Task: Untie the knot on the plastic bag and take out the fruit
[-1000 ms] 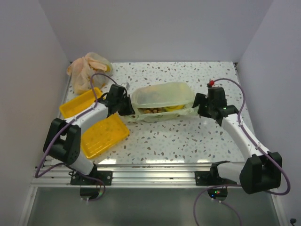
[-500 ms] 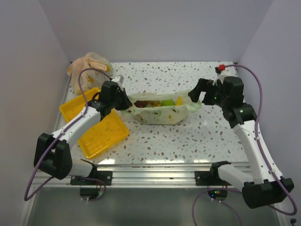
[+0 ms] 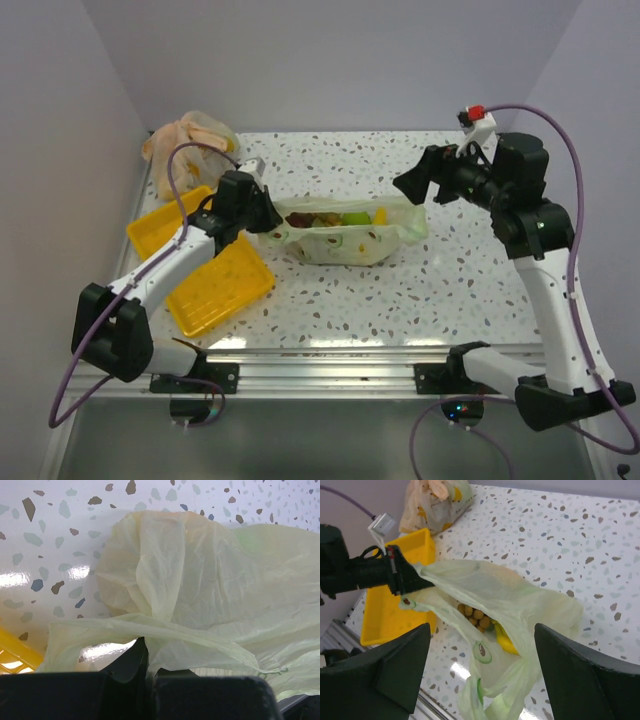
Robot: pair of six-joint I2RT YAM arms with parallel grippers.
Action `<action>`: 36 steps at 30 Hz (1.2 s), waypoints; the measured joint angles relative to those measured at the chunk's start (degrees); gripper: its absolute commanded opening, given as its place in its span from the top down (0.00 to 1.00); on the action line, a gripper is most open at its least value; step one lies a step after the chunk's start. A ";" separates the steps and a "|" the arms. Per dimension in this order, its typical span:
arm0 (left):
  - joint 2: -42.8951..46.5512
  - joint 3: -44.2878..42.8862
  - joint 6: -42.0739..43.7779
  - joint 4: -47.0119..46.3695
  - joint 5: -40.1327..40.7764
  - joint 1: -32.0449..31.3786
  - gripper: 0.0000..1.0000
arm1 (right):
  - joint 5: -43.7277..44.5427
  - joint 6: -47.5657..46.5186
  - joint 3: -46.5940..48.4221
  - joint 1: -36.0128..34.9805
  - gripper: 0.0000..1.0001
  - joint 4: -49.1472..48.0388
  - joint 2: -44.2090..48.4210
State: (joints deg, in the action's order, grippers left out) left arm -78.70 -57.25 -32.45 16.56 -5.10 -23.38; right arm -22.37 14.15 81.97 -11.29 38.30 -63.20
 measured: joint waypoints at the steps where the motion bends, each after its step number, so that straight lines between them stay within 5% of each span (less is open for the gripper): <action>1: 0.00 -0.33 0.00 0.28 0.07 -0.07 1.00 | -0.46 -0.85 2.40 -0.83 0.18 0.72 -0.44; 6: -0.02 -1.66 -0.02 0.72 0.70 -0.35 1.00 | 0.48 -4.79 10.01 -12.44 0.28 3.04 -4.33; 11: -0.04 -1.81 -0.15 1.14 0.94 -0.81 1.00 | 3.72 -4.94 5.55 -23.28 0.44 1.22 -8.61; 22: -0.04 -1.81 -1.18 1.46 1.90 -1.68 1.00 | 11.37 -4.09 -11.82 -28.68 0.57 -11.06 -16.06; 24: -0.07 -1.81 -1.44 1.42 1.92 -1.79 1.00 | 12.22 -4.26 -15.04 -28.98 0.68 -13.05 -17.59; 25: -0.15 -1.81 -1.46 1.33 1.92 -1.84 1.00 | 12.39 -4.59 -16.50 -29.24 0.84 -13.68 -18.40; 27: -0.61 -1.81 -1.66 0.76 2.03 -1.88 1.00 | 12.09 -5.55 -19.93 -30.18 0.90 -14.69 -19.80; 36: -11.63 -4.28 -7.08 -5.88 1.90 -1.88 0.93 | 7.04 -10.88 -27.12 -37.83 0.99 -14.34 -20.92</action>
State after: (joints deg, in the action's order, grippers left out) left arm -90.32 -61.54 -39.53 10.68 -3.20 -25.26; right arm -15.33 3.27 54.85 -49.12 23.97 -84.12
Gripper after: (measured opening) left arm 0.045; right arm 0.021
